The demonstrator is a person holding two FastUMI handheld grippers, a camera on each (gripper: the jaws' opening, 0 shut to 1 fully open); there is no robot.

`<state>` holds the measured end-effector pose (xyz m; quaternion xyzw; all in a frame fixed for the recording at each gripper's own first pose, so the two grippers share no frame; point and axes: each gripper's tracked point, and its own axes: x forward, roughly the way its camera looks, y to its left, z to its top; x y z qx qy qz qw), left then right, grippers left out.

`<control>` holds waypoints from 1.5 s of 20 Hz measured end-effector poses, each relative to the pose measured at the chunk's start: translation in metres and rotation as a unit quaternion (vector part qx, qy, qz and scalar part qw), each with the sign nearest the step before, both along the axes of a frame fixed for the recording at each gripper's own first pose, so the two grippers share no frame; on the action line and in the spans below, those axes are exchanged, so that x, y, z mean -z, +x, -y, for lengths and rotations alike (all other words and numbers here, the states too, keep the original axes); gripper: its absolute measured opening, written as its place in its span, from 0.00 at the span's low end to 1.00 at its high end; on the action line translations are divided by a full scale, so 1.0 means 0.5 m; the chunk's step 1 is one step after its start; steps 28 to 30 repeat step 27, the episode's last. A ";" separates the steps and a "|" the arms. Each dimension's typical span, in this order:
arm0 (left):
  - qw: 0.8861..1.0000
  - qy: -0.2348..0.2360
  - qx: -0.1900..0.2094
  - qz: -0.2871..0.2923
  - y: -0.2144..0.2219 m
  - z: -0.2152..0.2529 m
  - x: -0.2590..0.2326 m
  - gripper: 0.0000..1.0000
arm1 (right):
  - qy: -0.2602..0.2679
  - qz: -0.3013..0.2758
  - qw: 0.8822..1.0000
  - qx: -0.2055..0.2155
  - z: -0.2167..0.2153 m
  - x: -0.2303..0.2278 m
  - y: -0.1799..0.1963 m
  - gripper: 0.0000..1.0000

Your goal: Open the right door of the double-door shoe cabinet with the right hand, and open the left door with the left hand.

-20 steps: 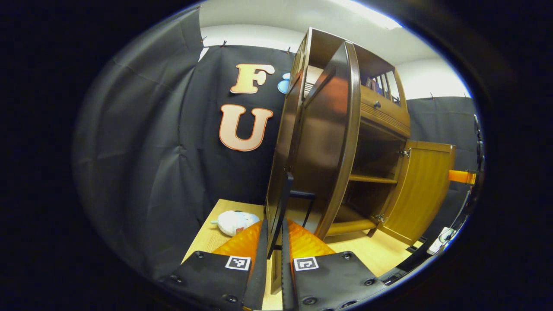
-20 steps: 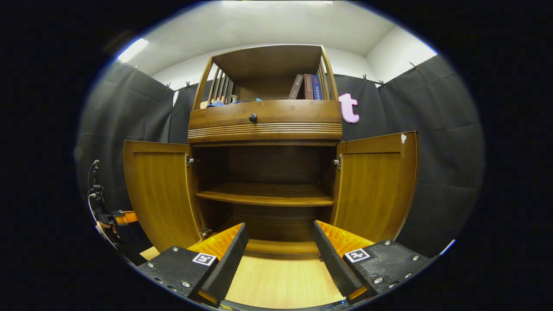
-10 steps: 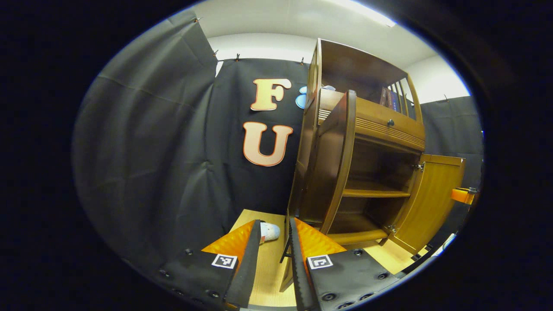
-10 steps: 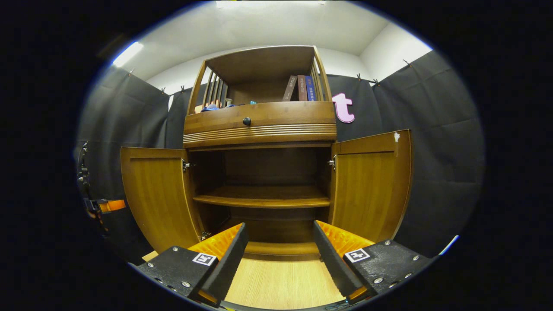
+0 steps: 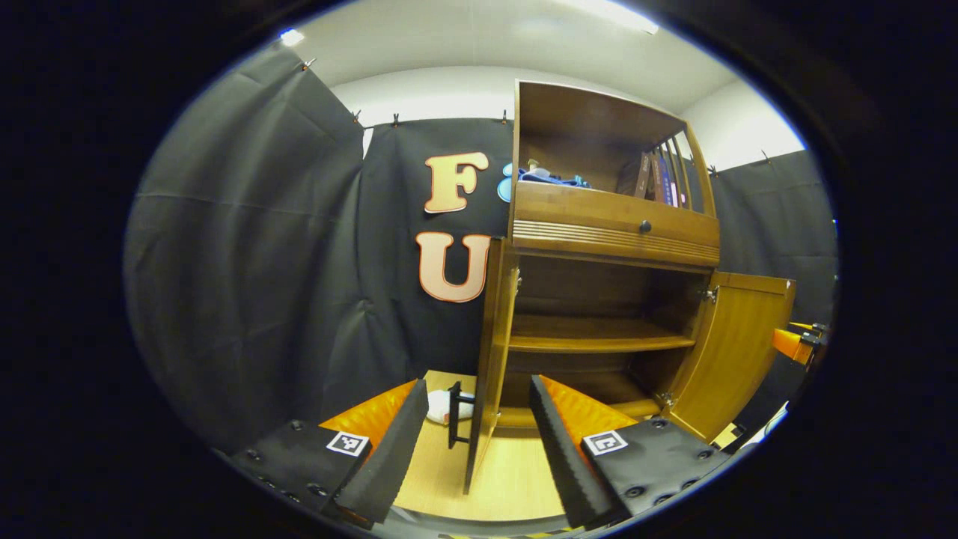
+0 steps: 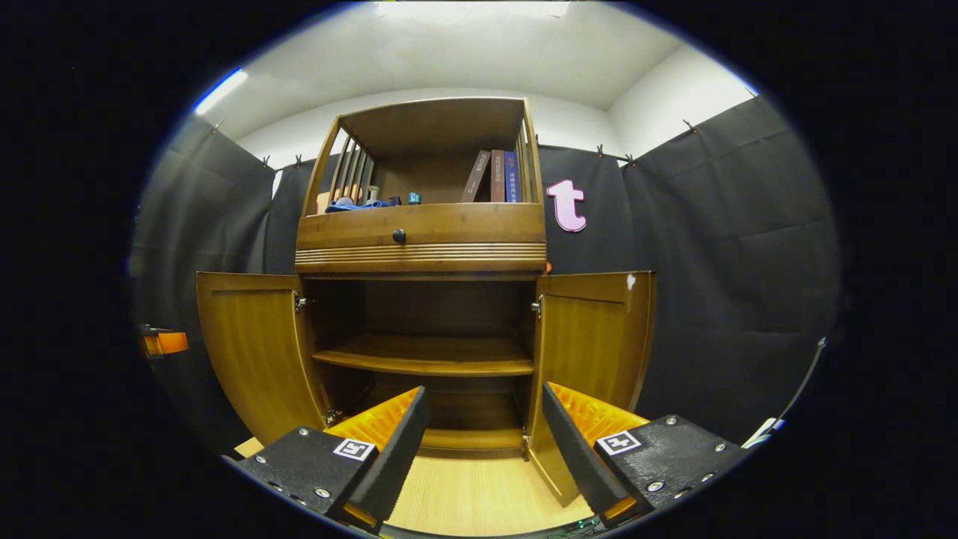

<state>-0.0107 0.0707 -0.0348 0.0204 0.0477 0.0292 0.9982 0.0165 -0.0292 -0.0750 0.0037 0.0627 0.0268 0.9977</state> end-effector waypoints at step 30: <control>0.997 -0.011 0.036 0.070 0.044 0.111 -0.127 0.94 | -0.035 0.003 0.999 0.038 0.058 -0.059 -0.087 0.92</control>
